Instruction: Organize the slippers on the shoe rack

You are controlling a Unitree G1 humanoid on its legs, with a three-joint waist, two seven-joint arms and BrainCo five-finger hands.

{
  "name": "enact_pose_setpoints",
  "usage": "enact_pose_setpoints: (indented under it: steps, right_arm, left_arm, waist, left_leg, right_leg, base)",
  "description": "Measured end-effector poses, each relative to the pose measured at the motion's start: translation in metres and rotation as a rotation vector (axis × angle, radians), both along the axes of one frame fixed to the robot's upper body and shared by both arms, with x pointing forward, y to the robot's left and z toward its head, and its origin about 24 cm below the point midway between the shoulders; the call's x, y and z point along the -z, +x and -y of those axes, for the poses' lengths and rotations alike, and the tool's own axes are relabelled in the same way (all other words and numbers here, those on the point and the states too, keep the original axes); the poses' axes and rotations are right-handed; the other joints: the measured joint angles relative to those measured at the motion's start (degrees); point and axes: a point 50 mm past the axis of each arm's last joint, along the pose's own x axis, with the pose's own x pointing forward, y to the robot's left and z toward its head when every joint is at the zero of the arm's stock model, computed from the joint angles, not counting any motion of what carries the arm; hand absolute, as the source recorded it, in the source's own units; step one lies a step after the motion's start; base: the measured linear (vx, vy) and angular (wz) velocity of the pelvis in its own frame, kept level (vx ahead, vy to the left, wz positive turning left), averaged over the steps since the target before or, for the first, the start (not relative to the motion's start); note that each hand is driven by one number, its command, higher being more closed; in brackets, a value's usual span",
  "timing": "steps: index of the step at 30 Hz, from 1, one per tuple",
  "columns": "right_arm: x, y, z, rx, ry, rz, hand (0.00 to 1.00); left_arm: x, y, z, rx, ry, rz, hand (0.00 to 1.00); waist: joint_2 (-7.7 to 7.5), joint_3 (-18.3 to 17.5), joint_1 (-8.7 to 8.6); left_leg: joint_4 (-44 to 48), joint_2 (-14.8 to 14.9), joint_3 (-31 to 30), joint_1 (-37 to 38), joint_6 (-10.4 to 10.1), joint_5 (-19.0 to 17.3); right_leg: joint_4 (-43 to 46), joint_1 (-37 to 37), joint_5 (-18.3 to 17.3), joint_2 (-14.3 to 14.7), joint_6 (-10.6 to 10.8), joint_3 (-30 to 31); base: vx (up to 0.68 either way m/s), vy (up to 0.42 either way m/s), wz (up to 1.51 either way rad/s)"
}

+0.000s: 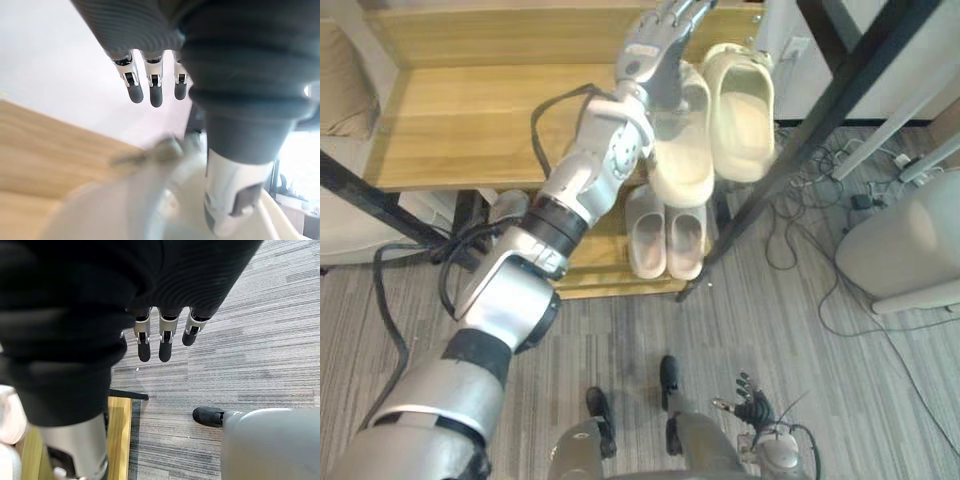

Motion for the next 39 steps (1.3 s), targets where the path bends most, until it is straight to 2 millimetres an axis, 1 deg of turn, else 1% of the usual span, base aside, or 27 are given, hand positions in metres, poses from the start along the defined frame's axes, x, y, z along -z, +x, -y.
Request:
enact_pose_setpoints:
  steps: [2,8,12,15,16,17,18,20,22,25,27,29,33,34,36,39]
  right_arm:
    - [0.0,0.0,0.0,0.0,0.001,0.0,0.0]
    - [0.001,0.0,-0.001,0.0,0.004,-0.003,0.0]
    - [0.002,-0.002,-0.002,0.001,0.005,-0.016,0.0]
    - [0.007,-0.008,-0.002,0.008,0.01,-0.052,0.0]
    - [0.007,-0.007,-0.002,0.008,0.01,-0.053,0.0]
    - [0.008,-0.007,-0.003,0.003,0.011,-0.061,0.0]
    - [0.009,-0.007,-0.003,0.003,0.011,-0.063,0.0]
    - [0.01,-0.007,-0.003,0.002,0.011,-0.075,0.0]
    - [0.012,-0.007,-0.003,0.0,0.009,-0.093,0.0]
    - [0.014,-0.009,-0.003,-0.002,0.007,-0.11,0.0]
    - [0.016,-0.009,-0.003,-0.005,0.005,-0.124,0.0]
    - [0.018,-0.01,-0.002,-0.01,0.007,-0.141,0.0]
    - [0.023,-0.01,-0.004,-0.022,0.013,-0.179,0.0]
    - [0.024,-0.01,-0.005,-0.028,0.015,-0.189,0.0]
    - [0.025,-0.009,-0.006,-0.035,0.016,-0.203,0.0]
    - [0.029,-0.011,-0.008,-0.053,0.019,-0.235,0.0]
  left_arm:
    - [-0.001,-0.004,-0.002,0.013,-0.023,0.026,0.0]
    - [0.009,-0.014,-0.001,0.064,-0.071,0.034,0.0]
    - [0.013,-0.028,-0.003,0.145,-0.145,0.048,0.0]
    - [0.029,-0.044,-0.008,0.232,-0.237,0.022,0.0]
    - [0.034,-0.05,-0.009,0.267,-0.269,0.014,0.0]
    - [0.043,-0.06,-0.013,0.323,-0.331,-0.01,0.0]
    - [0.045,-0.062,-0.014,0.332,-0.343,-0.017,0.0]
    - [0.055,-0.072,-0.017,0.383,-0.415,-0.049,0.0]
    - [0.061,-0.085,-0.017,0.456,-0.5,-0.072,0.0]
    - [0.075,-0.103,-0.02,0.55,-0.618,-0.133,0.0]
    - [0.078,-0.112,-0.02,0.616,-0.683,-0.155,0.0]
    - [0.08,-0.122,-0.02,0.724,-0.771,-0.204,0.0]
    - [0.093,-0.131,-0.023,0.832,-0.876,-0.32,0.0]
    - [0.098,-0.132,-0.023,0.878,-0.916,-0.379,0.0]
    - [0.108,-0.134,-0.019,0.991,-0.992,-0.511,0.0]
    - [0.125,-0.14,-0.011,1.113,-1.058,-0.692,0.0]
  waist:
    - [0.21,0.13,0.2]
    - [0.76,0.47,0.34]
    - [0.82,0.46,0.56]
    - [1.68,0.5,0.64]
    - [1.95,0.58,0.72]
    - [2.21,0.46,1.03]
    - [2.24,0.45,1.13]
    - [2.65,0.21,1.63]
    - [2.77,0.14,2.48]
    - [2.89,0.04,2.88]
    - [3.1,-0.21,3.07]
    - [3.68,-1.0,3.19]
    - [3.97,-2.4,3.52]
    - [4.05,-3.14,3.55]
    - [4.19,-3.51,3.56]
    - [4.1,-4.22,3.59]
  left_leg:
    - [0.0,-0.26,-0.02,0.01,0.24,-0.2]
    - [0.0,-0.6,-0.14,0.36,0.53,-0.46]
    - [-0.02,-0.63,-0.31,0.7,0.49,-0.56]
    - [-0.08,-0.64,-1.09,1.81,0.25,-0.92]
    - [-0.08,-0.67,-1.41,1.85,0.18,-0.96]
    - [-0.15,-0.68,-1.7,2.03,0.08,-1.0]
    - [-0.19,-0.68,-1.69,2.14,0.08,-1.0]
    - [-0.27,-0.68,-1.72,2.41,0.15,-0.97]
    - [-0.4,-0.82,-1.71,2.81,0.19,-0.92]
    - [-1.38,-0.99,-1.81,5.32,0.16,-0.9]
    - [-2.15,-1.32,-2.08,6.32,0.16,-0.92]
    - [-3.0,-1.9,-2.88,6.73,0.34,-0.75]
    - [-4.72,-2.5,-3.32,9.04,0.36,-0.46]
    - [-5.32,-2.73,-3.37,9.34,0.48,-0.24]
    - [-5.51,-2.96,-3.6,9.95,0.55,-0.19]
    - [-6.36,-3.37,-4.06,11.29,0.7,-0.09]
  right_leg:
    - [0.05,0.02,-0.06,-0.26,0.08,0.0]
    - [0.94,0.02,-0.42,-0.6,0.39,-0.03]
    - [1.21,0.32,-0.76,-0.66,0.0,-0.3]
    - [1.37,1.62,-1.65,-0.65,-0.14,-1.08]
    - [1.59,1.7,-1.98,-0.65,-0.07,-1.3]
    - [1.95,1.75,-2.36,-0.65,-0.41,-1.57]
    - [1.97,1.82,-2.38,-0.64,-0.38,-1.56]
    - [1.97,2.06,-2.52,-0.63,-0.34,-1.64]
    - [1.94,2.3,-2.5,-0.68,-0.34,-1.65]
    - [1.8,4.5,-3.02,-0.67,-0.25,-1.81]
    - [1.79,5.35,-3.42,-0.85,-0.03,-2.04]
    - [1.32,6.03,-3.52,-1.25,0.09,-2.83]
    - [0.58,8.07,-3.75,-1.46,0.36,-3.06]
    - [0.34,8.26,-3.75,-1.58,0.37,-3.1]
    - [-0.2,9.24,-3.7,-1.74,0.43,-3.25]
    - [-0.65,10.52,-3.75,-1.88,0.49,-3.32]
  base:
    - [0.03,0.076,0.02]
    - [0.01,0.057,0.01]
    - [-0.01,0.039,0.02]
    - [0.0,0.037,0.09]
    - [0.01,0.05,0.14]
    - [0.01,0.036,0.09]
    - [0.02,0.037,0.04]
    - [0.02,0.025,0.0]
    - [0.04,0.051,0.0]
    - [0.05,0.045,0.02]
    - [0.06,0.052,0.08]
    - [0.05,0.046,0.17]
    - [0.05,0.037,0.05]
    - [0.03,0.024,0.06]
    - [0.02,0.026,0.09]
    - [0.0,0.017,0.04]
